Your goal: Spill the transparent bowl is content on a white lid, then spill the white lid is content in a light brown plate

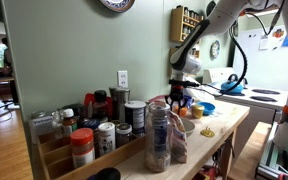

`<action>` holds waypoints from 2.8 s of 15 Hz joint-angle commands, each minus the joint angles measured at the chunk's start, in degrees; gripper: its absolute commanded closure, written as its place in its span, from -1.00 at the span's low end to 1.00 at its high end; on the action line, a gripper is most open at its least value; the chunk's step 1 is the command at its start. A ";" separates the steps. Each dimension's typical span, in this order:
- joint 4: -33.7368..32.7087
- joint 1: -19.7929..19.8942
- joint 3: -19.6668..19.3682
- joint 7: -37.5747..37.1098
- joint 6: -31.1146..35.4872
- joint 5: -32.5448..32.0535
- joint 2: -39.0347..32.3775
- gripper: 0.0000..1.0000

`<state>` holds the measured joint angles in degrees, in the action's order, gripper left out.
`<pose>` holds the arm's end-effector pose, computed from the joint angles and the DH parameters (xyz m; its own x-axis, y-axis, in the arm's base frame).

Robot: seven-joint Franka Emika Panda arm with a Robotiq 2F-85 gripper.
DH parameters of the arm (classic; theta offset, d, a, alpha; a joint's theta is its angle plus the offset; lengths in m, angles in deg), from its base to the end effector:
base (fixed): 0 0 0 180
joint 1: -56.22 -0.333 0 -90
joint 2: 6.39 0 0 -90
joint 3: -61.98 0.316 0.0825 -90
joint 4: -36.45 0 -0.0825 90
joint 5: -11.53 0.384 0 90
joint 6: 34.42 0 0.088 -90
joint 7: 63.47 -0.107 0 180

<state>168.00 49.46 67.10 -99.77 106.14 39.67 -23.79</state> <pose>0.5023 0.1070 0.2054 0.6482 -0.6907 -0.3206 -0.7477 -0.6571 -0.0960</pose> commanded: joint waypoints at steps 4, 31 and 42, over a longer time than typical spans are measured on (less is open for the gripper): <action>1.13 -0.27 -0.73 0.49 -0.25 -2.79 0.06 -0.44; 1.41 -1.55 0.72 12.65 -10.45 -15.36 10.44 0.97; -1.47 -2.77 2.52 15.06 -16.71 -19.22 10.57 0.88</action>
<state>166.59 46.66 69.60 -84.72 89.53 20.45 -13.22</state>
